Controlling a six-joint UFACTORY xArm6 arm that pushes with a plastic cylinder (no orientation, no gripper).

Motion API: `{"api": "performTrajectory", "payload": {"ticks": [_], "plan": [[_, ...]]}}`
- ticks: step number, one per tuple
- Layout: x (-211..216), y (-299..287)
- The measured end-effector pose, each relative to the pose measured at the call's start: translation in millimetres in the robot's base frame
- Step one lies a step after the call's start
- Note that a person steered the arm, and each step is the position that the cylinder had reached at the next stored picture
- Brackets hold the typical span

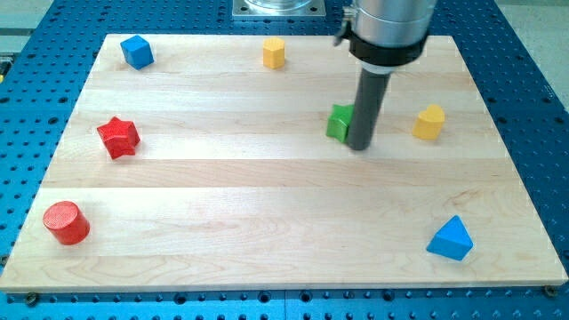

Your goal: Push the green star to the bottom center of the board

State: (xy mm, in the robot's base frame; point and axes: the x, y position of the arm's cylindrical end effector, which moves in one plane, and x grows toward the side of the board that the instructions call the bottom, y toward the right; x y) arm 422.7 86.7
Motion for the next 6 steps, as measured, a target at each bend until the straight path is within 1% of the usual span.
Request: {"api": "performTrajectory", "payload": {"ticks": [2, 3, 4, 5, 6], "plan": [[-87, 19], [-24, -54], [67, -107], [29, -92], [19, -151]]}}
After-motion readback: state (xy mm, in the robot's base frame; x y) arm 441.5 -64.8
